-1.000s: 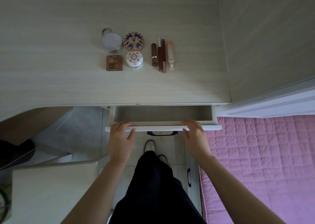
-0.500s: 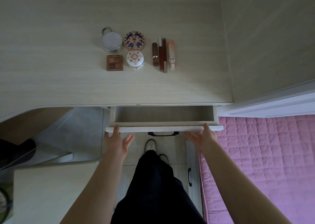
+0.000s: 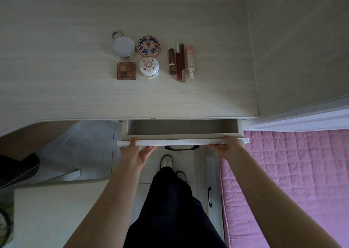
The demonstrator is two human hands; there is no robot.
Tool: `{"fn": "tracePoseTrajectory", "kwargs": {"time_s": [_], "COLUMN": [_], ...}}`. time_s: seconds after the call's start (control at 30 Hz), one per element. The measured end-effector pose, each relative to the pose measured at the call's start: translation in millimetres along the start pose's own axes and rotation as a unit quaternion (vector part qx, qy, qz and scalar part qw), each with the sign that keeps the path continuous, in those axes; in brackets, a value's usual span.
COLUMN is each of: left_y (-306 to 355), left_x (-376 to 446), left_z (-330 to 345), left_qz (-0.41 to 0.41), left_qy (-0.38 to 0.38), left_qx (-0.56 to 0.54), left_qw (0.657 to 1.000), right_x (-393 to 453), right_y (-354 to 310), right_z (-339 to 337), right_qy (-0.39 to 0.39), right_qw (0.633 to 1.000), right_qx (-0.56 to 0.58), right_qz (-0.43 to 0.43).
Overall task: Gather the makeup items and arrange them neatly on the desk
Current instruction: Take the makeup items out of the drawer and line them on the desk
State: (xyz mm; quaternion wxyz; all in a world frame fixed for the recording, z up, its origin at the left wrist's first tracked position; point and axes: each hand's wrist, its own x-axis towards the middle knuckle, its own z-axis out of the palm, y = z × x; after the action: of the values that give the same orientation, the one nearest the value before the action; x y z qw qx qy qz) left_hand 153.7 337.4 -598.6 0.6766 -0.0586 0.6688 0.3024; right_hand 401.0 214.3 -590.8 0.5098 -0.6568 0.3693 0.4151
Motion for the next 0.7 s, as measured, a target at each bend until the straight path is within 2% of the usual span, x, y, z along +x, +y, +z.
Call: {"fn": "tracePoseTrajectory", "kwargs": {"time_s": [0.27,0.57,0.7], "left_y": [9,12,10], "left_x": [-3,5,9], "left_z": [18,43,49], "left_qz": [-0.018,0.003,0.01], "left_qy": [-0.019,-0.021,-0.021], "left_qx": [-0.025,-0.063,-0.045], "left_qw": [0.999,0.998,0.999], "right_x": [8,28,31], "right_y": [-9,-23,-30], "right_z": [11,29,34], "right_qy": [-0.008,-0.002,0.013], "right_qw": [0.999,0.999,0.999], "right_qx": [0.035,0.036,0.042], "right_qz": [-0.004,0.001,0.01]}}
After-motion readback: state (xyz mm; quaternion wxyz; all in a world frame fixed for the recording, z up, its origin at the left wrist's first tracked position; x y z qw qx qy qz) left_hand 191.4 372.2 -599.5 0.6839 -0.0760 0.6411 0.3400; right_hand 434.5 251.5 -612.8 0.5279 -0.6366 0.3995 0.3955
